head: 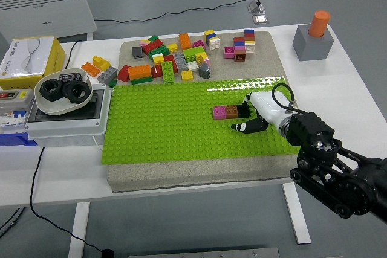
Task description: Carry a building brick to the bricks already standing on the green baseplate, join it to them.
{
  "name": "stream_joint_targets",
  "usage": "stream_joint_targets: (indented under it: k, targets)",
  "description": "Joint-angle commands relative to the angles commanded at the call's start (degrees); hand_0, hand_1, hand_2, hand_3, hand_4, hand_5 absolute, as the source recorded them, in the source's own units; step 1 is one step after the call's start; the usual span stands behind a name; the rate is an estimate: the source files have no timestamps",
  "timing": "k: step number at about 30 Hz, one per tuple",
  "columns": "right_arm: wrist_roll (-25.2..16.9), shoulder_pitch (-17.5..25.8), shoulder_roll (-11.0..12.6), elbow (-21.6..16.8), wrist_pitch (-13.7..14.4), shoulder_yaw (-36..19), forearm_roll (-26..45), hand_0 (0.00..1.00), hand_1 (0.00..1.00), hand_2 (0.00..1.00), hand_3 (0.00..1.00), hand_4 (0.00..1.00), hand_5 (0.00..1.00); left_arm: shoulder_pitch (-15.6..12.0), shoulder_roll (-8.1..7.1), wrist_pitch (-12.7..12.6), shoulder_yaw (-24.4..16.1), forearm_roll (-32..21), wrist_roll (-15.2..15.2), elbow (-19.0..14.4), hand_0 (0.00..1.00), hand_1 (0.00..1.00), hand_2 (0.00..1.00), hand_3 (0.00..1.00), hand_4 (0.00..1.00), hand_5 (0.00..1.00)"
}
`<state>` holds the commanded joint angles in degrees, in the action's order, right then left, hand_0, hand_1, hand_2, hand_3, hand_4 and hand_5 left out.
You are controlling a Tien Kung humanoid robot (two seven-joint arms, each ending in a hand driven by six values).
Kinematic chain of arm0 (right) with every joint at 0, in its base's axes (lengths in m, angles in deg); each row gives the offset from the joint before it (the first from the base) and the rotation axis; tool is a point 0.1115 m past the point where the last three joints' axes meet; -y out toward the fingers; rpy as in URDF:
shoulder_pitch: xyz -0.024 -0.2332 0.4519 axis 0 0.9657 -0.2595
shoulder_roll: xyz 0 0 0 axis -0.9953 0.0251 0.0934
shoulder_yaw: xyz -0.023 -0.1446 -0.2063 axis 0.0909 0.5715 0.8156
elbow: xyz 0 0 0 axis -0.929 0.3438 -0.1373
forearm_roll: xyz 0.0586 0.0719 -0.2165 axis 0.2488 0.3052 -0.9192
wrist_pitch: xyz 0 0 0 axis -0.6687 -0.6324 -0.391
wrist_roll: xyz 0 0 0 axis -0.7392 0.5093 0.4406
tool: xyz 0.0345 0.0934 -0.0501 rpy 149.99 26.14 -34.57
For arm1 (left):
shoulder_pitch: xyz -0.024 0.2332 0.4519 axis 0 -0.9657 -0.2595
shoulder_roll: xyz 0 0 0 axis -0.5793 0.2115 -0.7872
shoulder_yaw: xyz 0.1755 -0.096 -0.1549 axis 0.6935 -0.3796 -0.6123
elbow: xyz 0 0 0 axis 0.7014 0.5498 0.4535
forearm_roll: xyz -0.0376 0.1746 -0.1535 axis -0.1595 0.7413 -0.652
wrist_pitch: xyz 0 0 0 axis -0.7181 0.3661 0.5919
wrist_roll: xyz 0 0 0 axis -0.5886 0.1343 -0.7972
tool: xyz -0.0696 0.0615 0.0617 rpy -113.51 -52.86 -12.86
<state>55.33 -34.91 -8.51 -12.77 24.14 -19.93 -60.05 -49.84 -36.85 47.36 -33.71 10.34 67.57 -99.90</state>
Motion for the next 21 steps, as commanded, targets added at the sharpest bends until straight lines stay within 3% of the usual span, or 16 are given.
stream_joint_targets:
  k: [21]
  targets:
    - [0.0,0.0,1.4,-0.2,-0.2,0.1,-1.6,0.002,0.019,0.161,0.639,0.898,0.620,-0.1,0.06,-0.2,-0.1,-0.1,0.1,0.0,0.750,0.652,0.589,0.726,0.866,0.894]
